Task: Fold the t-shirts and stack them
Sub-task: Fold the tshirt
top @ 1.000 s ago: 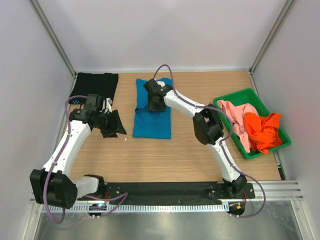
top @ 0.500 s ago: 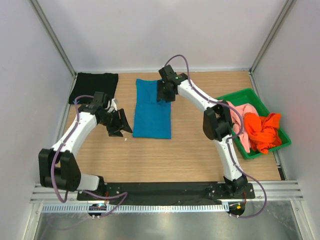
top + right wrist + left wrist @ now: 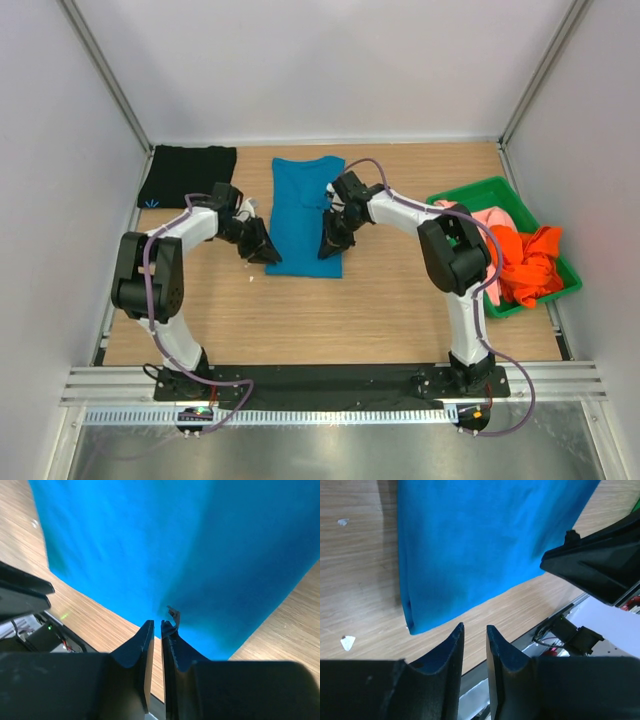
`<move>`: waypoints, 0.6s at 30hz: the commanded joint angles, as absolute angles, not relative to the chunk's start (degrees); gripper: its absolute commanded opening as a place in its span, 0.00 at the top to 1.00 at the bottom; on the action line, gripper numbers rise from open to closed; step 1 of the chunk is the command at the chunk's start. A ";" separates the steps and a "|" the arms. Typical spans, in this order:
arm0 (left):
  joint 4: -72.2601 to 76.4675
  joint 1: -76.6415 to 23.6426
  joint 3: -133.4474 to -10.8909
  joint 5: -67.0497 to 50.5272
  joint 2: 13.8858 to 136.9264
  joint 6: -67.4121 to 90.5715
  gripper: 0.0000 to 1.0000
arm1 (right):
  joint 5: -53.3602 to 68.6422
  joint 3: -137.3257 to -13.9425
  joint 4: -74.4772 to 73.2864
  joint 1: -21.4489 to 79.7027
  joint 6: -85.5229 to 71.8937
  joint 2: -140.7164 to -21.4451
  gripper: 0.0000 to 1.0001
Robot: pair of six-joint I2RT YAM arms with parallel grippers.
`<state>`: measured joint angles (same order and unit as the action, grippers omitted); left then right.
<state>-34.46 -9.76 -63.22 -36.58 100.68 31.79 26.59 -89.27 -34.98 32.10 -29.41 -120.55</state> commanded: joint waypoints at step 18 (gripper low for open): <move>-34.45 -13.80 -51.16 -26.63 102.93 34.98 0.74 | 30.67 -65.84 -23.21 28.83 -29.97 -112.95 0.84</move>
